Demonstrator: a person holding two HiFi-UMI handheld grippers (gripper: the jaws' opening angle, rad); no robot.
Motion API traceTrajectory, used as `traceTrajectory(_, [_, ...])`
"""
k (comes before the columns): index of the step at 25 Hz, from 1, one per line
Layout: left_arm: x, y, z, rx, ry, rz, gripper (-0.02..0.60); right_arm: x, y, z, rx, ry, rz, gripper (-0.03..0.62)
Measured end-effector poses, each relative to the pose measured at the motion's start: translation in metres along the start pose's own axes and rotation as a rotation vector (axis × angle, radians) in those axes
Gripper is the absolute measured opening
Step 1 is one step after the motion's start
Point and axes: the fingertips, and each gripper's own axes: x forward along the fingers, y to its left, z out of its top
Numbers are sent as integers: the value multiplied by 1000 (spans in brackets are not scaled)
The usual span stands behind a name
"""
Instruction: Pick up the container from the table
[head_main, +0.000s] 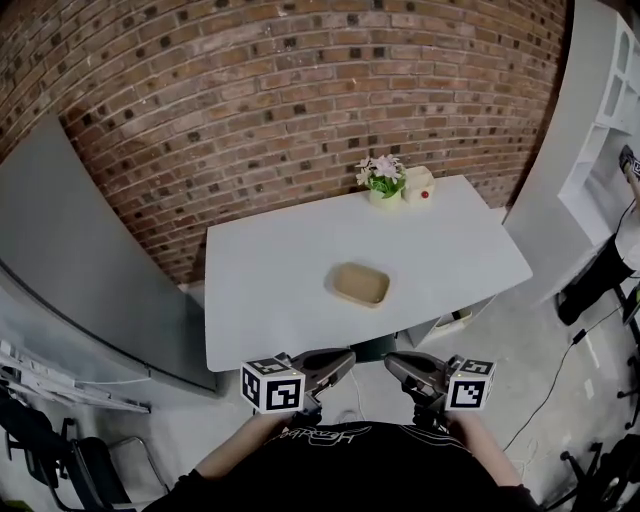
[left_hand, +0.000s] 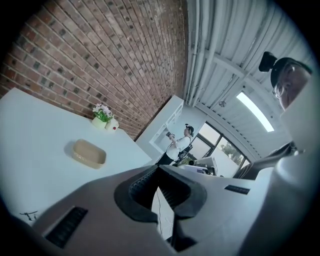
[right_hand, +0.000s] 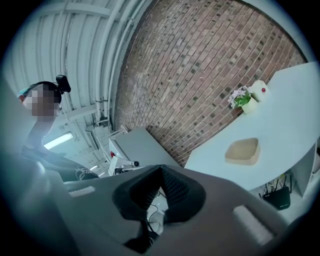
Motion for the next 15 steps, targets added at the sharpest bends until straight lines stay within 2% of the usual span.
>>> traceTrajectory(8, [1,52,38,-27,-18,-17,5,43,-30,25,-16,-1,-33,5])
traceTrajectory(15, [8,53,62,10,-27,-53,5,44,-37,51,-43,-53,-74,5])
